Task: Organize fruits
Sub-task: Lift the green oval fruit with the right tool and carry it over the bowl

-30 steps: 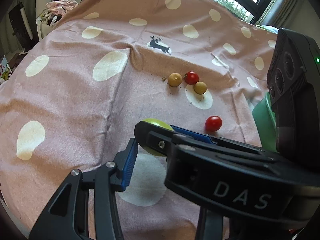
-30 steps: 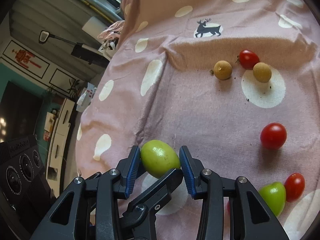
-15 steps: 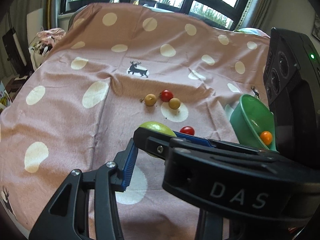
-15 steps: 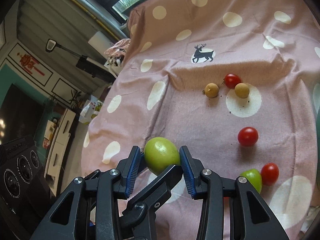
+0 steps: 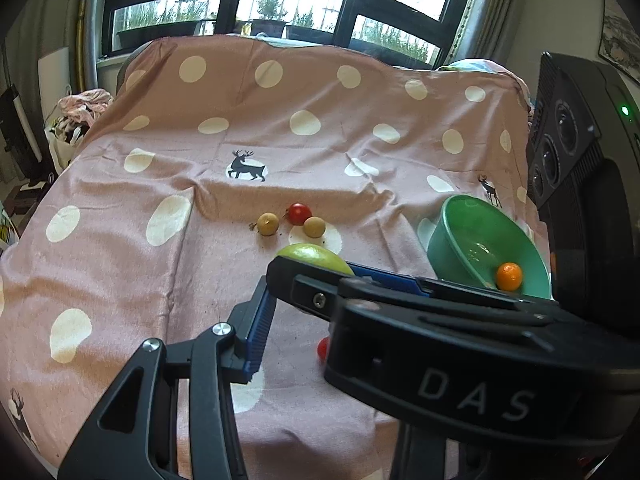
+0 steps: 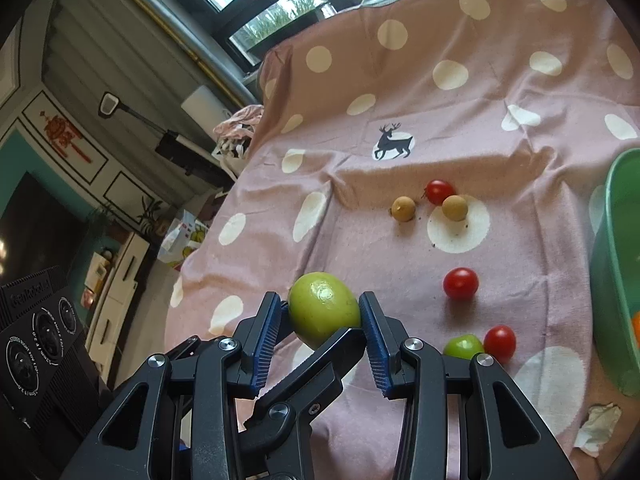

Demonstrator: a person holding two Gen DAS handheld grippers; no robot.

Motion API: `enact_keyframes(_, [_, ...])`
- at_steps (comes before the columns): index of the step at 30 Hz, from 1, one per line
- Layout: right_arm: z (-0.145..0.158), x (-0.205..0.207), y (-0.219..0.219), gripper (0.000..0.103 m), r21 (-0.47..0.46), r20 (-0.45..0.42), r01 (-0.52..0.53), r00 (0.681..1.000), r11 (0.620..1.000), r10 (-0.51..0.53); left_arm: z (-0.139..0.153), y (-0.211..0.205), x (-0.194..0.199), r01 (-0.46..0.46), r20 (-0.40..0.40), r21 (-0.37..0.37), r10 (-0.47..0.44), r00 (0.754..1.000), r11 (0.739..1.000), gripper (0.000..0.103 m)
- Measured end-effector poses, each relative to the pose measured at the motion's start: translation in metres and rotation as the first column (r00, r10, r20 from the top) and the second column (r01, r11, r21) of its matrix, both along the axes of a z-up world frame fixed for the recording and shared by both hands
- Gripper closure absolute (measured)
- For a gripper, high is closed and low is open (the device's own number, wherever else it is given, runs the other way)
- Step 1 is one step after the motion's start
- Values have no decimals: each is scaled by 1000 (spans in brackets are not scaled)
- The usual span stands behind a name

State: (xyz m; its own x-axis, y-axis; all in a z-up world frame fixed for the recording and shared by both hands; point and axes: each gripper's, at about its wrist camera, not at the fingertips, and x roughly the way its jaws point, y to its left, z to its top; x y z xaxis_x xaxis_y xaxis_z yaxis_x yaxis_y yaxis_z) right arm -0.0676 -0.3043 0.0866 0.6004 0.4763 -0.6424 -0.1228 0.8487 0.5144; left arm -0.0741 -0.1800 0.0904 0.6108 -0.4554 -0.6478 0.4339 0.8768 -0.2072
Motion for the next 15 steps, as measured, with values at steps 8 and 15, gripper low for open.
enact_keyframes(8, [16, -14, -23, 58, 21, 61, 53, 997, 998, -54, 16, -24, -9, 50, 55, 7, -50, 997, 999, 63])
enact_keyframes(15, [27, -27, -50, 58, 49, 107, 120, 986, 992, -125, 30, -51, -15, 117, 105, 22, -119, 987, 993, 63])
